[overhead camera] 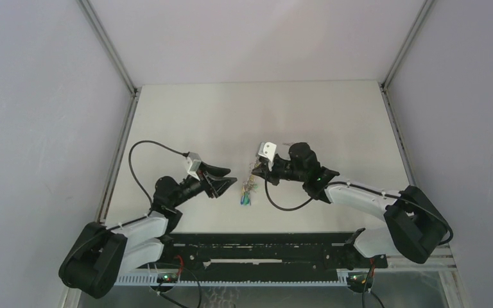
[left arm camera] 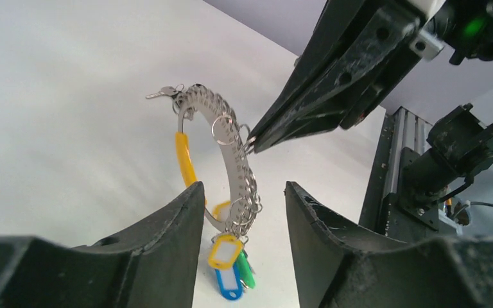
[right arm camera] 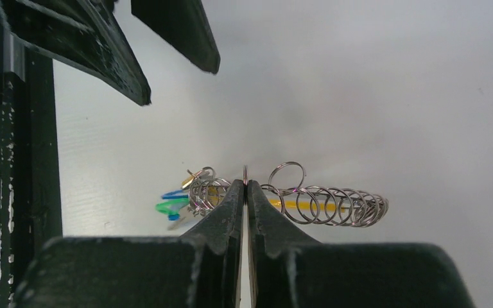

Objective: Put the keys on the keyring

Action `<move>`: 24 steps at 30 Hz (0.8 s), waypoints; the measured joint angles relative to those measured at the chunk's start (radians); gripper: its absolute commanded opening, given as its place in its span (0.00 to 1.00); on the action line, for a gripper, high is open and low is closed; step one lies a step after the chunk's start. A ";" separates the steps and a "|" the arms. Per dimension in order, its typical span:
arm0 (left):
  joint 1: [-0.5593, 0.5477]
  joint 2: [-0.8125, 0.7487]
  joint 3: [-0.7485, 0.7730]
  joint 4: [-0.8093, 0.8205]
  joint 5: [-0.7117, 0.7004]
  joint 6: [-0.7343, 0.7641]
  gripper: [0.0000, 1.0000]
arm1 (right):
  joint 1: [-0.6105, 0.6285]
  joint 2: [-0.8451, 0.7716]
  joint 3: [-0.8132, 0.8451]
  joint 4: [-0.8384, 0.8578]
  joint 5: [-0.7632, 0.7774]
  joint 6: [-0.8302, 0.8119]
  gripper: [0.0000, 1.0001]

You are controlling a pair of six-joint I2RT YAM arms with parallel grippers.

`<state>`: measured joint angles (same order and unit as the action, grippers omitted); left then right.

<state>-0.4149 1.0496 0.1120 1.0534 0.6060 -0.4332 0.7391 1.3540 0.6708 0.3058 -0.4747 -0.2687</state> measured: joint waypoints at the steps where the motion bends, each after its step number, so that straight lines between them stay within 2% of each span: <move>1: 0.000 0.014 0.000 0.016 0.005 0.009 0.52 | -0.008 -0.010 -0.005 0.014 -0.014 0.005 0.00; 7: 0.000 0.150 0.005 0.164 0.066 0.026 0.43 | -0.047 -0.045 -0.023 0.082 -0.111 0.039 0.00; 12: -0.002 0.235 0.094 0.233 0.148 0.037 0.39 | -0.079 -0.053 -0.024 0.137 -0.203 0.055 0.00; 24: -0.027 0.259 0.134 0.277 0.282 0.189 0.36 | -0.097 -0.053 -0.026 0.198 -0.339 0.068 0.00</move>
<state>-0.4416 1.3083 0.2459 1.3304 0.8879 -0.2443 0.6418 1.3014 0.6449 0.5041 -0.8139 -0.2012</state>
